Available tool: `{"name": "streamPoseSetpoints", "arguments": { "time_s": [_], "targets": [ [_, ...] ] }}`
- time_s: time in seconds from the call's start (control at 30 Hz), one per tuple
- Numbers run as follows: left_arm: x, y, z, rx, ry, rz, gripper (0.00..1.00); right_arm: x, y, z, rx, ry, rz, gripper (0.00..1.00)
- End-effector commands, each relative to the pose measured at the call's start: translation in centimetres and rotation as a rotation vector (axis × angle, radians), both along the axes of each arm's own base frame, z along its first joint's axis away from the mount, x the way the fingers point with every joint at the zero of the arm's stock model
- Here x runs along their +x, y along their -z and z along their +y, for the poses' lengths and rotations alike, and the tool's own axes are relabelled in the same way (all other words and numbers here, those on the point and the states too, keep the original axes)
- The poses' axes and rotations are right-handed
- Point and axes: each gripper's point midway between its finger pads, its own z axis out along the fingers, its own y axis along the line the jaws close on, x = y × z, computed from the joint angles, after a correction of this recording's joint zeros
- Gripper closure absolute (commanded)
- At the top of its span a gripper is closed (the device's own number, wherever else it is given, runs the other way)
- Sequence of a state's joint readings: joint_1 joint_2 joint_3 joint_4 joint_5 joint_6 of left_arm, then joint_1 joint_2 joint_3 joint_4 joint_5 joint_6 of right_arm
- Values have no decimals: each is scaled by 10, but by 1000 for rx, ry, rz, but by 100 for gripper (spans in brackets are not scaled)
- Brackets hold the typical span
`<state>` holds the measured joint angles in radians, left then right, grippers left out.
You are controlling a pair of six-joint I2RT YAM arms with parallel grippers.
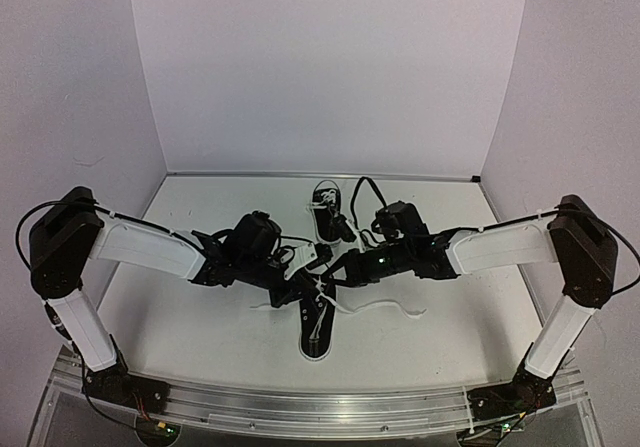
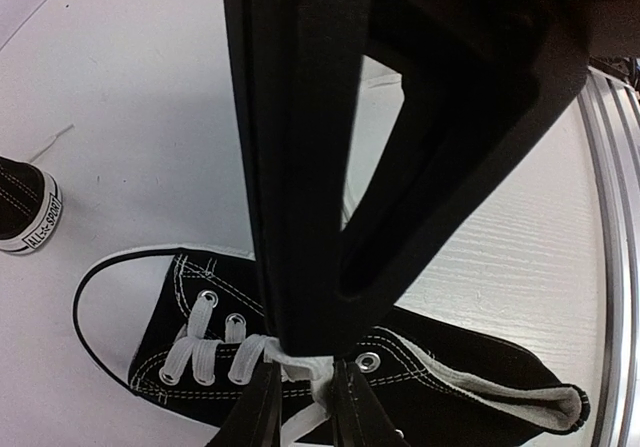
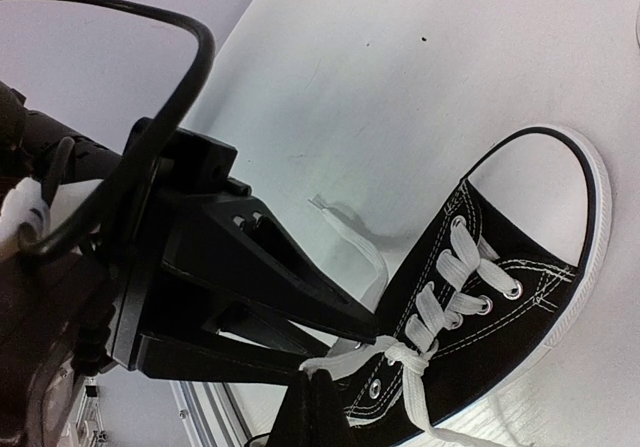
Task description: Tie the shoes
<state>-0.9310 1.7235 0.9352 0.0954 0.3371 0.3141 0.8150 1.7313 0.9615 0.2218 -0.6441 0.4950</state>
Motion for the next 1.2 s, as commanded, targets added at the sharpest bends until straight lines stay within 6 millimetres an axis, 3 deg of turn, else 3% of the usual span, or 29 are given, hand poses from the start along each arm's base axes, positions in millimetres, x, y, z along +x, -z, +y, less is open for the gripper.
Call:
{"name": "streamPoseSetpoints", "arguments": {
  "time_s": [0.0,0.1,0.3,1.17],
  "targets": [
    [6,-12,-9,-23,0,-22,87,3,-24,6,50,-1,-50,100],
    [6,-17,-10,-38,5,-27,97,2,-23,7,51,-5,-43,97],
    [6,-28,-13,-65,10,-41,100,2,-21,8,50,-7,-34,67],
    [6,-52,-13,-105,1,-66,93,3,-18,10,45,-10,-27,65]
  ]
}}
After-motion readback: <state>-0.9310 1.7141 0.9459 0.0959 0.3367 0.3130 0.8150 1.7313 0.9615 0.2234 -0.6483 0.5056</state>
